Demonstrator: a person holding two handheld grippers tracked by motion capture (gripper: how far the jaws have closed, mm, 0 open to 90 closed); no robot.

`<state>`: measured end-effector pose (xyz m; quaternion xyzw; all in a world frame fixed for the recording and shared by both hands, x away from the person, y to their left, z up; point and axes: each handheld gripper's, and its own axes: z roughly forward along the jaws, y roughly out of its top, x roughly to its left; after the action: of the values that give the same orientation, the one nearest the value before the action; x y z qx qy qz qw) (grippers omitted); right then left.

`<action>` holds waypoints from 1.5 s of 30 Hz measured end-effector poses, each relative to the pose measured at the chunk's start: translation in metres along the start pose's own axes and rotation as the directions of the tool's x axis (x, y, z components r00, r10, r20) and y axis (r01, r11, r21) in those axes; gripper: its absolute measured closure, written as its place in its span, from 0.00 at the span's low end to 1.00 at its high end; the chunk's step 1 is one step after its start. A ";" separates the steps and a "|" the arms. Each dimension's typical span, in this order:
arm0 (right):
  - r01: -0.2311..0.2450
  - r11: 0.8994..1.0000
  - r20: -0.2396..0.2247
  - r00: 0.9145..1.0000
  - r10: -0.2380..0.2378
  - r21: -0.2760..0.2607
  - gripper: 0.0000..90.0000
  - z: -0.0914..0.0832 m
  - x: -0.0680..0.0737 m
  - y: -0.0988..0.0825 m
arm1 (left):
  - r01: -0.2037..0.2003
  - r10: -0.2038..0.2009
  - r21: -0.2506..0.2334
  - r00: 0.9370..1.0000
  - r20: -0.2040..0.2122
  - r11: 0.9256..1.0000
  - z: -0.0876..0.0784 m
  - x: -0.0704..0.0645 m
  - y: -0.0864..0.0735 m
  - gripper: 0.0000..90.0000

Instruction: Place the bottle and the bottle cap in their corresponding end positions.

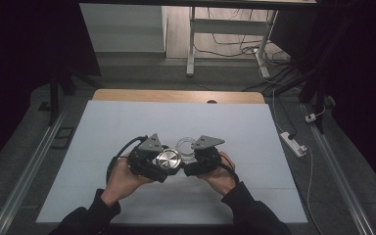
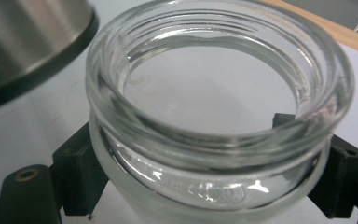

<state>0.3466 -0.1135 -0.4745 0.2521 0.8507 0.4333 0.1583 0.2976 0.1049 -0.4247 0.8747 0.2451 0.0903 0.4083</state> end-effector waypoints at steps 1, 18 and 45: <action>0.000 1.000 0.000 1.000 0.000 0.000 0.16 0.000 0.000 0.000 | 0.002 -0.002 0.001 1.000 0.004 1.000 0.001 0.000 0.000 0.21; -0.029 1.000 0.042 0.999 0.029 -0.005 0.16 0.007 -0.022 0.005 | -0.016 0.015 0.033 0.999 0.033 0.999 0.011 -0.006 -0.012 0.21; -0.033 0.999 0.054 0.998 0.034 -0.016 0.16 0.039 -0.039 0.029 | -0.036 0.034 0.080 0.999 0.037 0.996 0.060 -0.010 -0.036 0.21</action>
<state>0.4066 -0.0955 -0.4712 0.2768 0.8384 0.4353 0.1757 0.2979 0.0791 -0.4903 0.8960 0.2258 0.0721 0.3755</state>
